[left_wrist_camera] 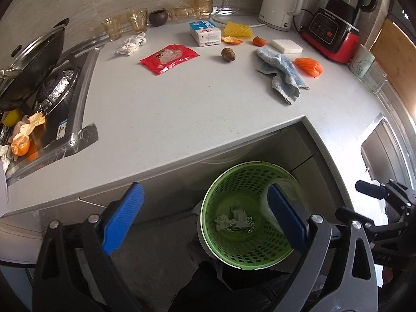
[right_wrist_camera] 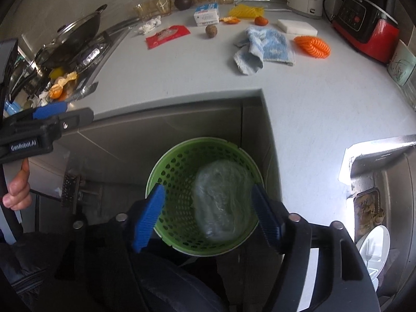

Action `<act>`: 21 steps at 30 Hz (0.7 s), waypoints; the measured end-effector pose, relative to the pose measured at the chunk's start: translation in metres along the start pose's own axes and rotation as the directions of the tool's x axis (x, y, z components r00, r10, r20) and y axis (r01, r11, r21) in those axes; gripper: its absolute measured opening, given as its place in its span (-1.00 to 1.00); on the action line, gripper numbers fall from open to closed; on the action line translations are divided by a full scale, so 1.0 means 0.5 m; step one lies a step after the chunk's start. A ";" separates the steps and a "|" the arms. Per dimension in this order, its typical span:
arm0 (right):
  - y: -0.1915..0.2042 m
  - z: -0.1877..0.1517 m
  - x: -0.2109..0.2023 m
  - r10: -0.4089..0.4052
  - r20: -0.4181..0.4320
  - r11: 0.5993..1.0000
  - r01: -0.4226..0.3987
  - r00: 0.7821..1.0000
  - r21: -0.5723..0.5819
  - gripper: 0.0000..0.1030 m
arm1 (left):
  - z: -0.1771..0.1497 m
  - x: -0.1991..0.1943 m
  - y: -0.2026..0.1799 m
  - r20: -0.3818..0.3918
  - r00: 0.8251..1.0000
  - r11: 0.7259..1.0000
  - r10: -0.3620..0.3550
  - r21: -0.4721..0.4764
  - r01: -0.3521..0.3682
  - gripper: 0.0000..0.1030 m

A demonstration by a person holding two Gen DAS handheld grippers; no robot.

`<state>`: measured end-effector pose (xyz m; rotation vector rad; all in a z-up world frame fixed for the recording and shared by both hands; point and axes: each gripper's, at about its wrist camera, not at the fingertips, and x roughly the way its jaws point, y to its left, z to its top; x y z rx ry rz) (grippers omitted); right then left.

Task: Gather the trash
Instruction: 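Drop the tissue and plastic bag into the green basket with both tools, then grasp the red snack wrapper with the left tool while the right tool grasps the brown taro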

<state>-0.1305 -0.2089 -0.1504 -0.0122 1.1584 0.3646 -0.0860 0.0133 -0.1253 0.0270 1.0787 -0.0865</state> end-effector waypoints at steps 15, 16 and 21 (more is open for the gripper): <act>-0.016 0.032 -0.020 -0.004 0.049 1.000 0.004 0.999 0.010 0.51 | -0.003 -0.005 0.029 0.006 1.000 0.997 0.011 -0.074 -0.010 0.78; -0.017 0.033 -0.019 -0.002 0.047 1.000 0.002 0.999 0.011 0.51 | -0.003 -0.004 0.031 0.007 1.000 0.997 0.010 -0.083 -0.009 0.78; -0.022 0.058 -0.012 0.025 0.052 1.000 -0.026 0.998 0.008 0.51 | 0.008 -0.005 0.044 0.029 1.000 0.994 0.008 -0.113 -0.005 0.78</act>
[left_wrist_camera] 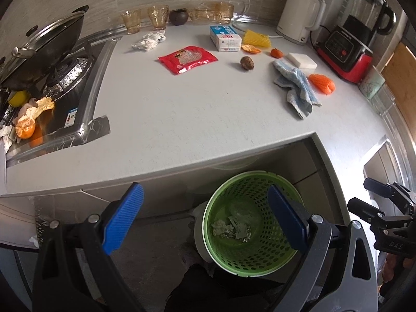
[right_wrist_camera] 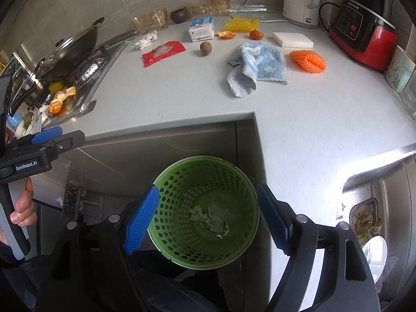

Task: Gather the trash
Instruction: 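Grasp the red snack wrapper with the left tool while the right tool grasps the brown taro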

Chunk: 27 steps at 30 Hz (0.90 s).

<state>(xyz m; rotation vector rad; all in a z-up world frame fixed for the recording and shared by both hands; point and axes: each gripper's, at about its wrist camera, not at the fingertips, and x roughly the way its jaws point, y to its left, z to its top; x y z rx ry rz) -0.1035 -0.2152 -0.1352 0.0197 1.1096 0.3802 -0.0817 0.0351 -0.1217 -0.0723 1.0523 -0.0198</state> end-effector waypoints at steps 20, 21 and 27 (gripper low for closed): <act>0.046 0.377 0.234 -0.058 0.099 0.998 0.055 0.993 0.033 0.51 | 0.357 0.290 0.118 0.013 0.981 0.916 -0.191 0.361 0.174 0.78; 0.044 0.395 0.256 -0.068 0.096 0.997 0.064 0.993 0.035 0.51 | 0.379 0.313 0.118 -0.001 0.979 0.899 -0.203 0.395 0.187 0.78; 0.032 0.457 0.354 -0.100 0.058 0.994 0.098 0.993 0.051 0.50 | 0.466 0.421 0.114 -0.095 0.960 0.831 -0.262 0.483 0.274 0.78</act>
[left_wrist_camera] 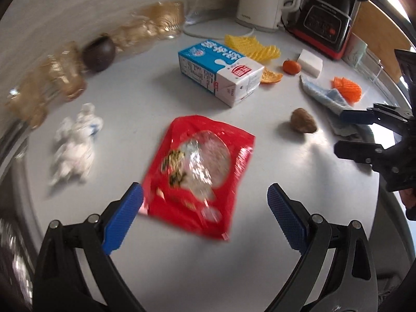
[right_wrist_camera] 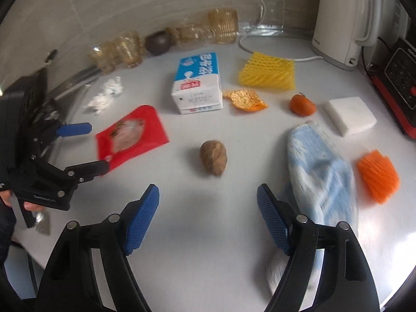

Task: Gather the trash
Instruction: 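Grasp the red snack wrapper with the left tool while the right tool grasps the brown taro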

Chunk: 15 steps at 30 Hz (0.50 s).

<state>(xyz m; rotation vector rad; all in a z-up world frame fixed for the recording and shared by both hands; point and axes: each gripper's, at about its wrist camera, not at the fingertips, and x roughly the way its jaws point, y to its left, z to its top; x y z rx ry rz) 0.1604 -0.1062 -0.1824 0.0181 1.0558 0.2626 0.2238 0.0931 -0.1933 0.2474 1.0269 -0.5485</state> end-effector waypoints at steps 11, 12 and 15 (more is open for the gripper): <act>0.001 0.047 0.082 -0.036 -0.056 0.999 0.036 0.998 0.002 0.07 | 0.036 0.071 0.007 -0.035 0.997 0.995 -0.074 0.061 0.076 0.79; 0.001 0.048 0.085 -0.041 -0.058 0.999 0.041 0.997 0.000 -0.07 | 0.038 0.072 0.007 -0.035 0.996 0.995 -0.080 0.059 0.082 0.79; -0.001 0.049 0.090 -0.054 -0.063 0.999 0.054 0.997 -0.001 -0.43 | 0.040 0.068 0.007 -0.019 0.998 0.996 -0.065 0.063 0.066 0.49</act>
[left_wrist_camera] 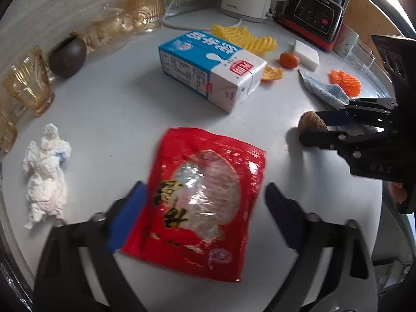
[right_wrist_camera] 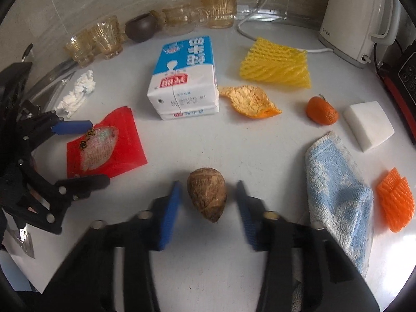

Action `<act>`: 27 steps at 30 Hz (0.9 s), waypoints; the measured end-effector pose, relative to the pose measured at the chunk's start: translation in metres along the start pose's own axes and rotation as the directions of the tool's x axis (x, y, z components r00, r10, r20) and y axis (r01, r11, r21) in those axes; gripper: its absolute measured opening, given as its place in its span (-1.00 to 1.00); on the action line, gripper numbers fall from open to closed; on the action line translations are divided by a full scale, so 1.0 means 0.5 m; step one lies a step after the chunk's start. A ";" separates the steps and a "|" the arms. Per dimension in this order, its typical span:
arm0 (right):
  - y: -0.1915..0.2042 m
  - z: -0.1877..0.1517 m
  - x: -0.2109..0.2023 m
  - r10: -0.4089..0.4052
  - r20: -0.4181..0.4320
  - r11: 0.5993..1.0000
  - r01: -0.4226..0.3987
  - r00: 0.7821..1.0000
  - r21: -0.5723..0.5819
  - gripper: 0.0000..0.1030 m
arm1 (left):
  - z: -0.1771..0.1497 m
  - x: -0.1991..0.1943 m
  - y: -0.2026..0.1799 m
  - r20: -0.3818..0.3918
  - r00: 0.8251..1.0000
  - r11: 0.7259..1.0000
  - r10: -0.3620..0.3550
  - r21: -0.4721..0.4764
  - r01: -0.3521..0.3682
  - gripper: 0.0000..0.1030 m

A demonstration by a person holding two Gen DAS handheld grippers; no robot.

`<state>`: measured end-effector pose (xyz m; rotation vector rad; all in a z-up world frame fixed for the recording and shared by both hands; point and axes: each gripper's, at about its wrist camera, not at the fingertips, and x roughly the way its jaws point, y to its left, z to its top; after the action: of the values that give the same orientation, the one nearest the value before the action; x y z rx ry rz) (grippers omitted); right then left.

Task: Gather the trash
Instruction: 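Grasp the red snack wrapper with the left tool while the right tool grasps the brown taro, then drop the red wrapper and taro into the green basket with both tools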

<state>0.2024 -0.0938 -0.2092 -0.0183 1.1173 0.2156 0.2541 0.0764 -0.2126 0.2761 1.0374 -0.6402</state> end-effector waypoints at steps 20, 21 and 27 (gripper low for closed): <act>-0.016 -0.054 -0.119 0.009 0.083 0.998 -0.014 0.996 0.065 -0.44 | -0.022 -0.084 -0.020 0.091 0.995 0.992 -0.029 -0.119 0.040 -0.64; -0.018 -0.060 -0.129 0.010 0.089 0.998 -0.015 0.996 0.066 -0.44 | -0.025 -0.093 -0.028 0.096 0.995 0.991 -0.030 -0.126 0.042 -0.64; -0.032 -0.142 -0.228 0.045 0.127 0.996 -0.054 0.991 0.072 -0.44 | -0.068 -0.171 -0.127 0.130 0.991 0.986 -0.025 -0.162 0.046 -0.64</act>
<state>0.0944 -0.1368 -0.1403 0.0892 1.0002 0.2158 0.1610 0.0742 -0.1503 0.0710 0.9672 -0.5928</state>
